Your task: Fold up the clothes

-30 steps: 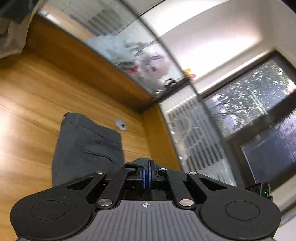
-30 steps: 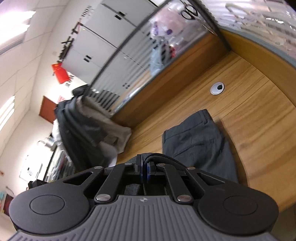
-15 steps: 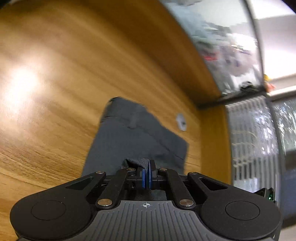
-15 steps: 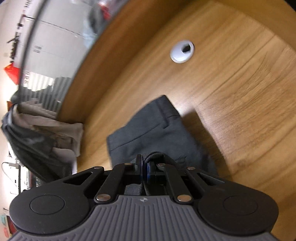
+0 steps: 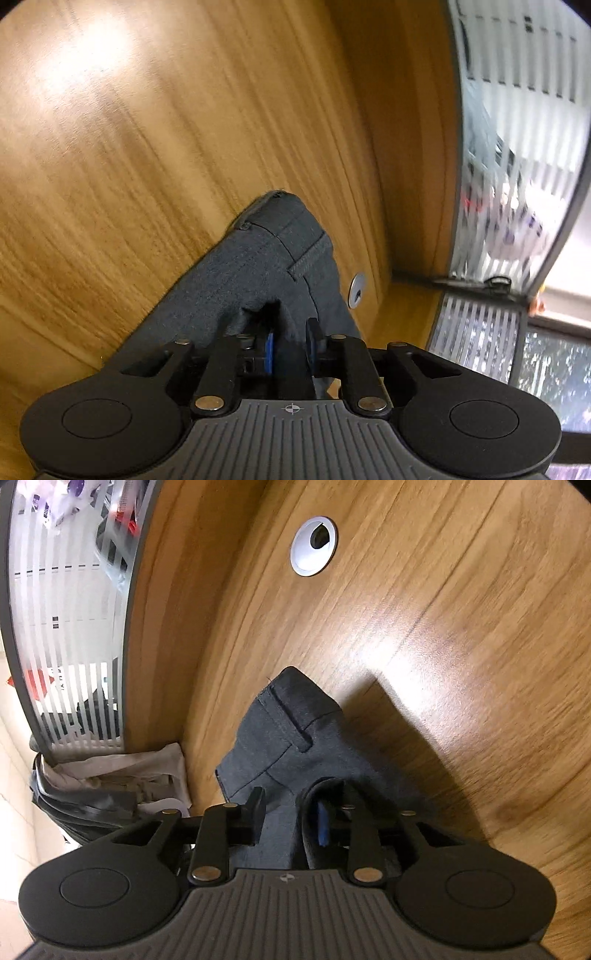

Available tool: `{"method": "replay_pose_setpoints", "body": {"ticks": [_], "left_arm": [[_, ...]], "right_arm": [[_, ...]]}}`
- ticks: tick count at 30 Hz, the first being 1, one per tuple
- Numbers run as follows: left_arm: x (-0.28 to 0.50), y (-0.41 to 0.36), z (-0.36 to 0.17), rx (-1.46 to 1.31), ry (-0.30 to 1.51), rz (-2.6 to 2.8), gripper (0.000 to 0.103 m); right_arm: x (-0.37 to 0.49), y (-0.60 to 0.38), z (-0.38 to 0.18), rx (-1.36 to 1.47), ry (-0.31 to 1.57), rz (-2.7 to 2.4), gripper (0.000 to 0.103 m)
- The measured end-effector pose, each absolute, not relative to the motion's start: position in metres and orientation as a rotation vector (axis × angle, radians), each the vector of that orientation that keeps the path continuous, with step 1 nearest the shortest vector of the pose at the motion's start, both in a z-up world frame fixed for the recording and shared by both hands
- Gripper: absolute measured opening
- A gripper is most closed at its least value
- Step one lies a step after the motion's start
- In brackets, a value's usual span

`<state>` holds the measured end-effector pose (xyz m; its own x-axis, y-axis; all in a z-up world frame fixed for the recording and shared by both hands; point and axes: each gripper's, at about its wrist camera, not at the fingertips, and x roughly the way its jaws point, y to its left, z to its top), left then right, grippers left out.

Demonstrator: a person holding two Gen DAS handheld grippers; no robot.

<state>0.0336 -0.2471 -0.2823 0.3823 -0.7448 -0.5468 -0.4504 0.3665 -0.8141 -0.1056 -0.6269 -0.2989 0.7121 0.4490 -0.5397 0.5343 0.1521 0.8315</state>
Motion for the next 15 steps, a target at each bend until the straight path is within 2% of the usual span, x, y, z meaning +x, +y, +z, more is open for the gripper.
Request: {"method": "replay_pose_setpoints", "body": {"ticks": [3,10,11,12,13,15], "left_arm": [[0.036,-0.25,-0.274,-1.205,1.243,-0.288,0.021],[0.039,-0.254,-0.269,-1.189,1.24,-0.269,0.026],[0.039,-0.256,-0.268,-1.175,1.239,-0.274,0.026],[0.04,-0.257,-0.267,-1.16,1.239,-0.278,0.026],[0.041,-0.258,-0.266,-1.148,1.24,-0.283,0.026],[0.043,-0.259,-0.265,-1.129,1.24,-0.292,0.026]], "right_arm": [[-0.105,-0.629,-0.291,1.447,0.883,-0.04,0.043],[-0.117,-0.61,-0.292,1.406,1.007,0.03,0.045],[-0.118,-0.606,-0.293,1.402,1.013,0.035,0.042],[-0.12,-0.603,-0.293,1.397,1.02,0.04,0.025],[-0.12,-0.602,-0.293,1.417,1.006,0.041,0.015],[-0.12,-0.602,-0.292,1.48,0.957,0.038,0.012]]}}
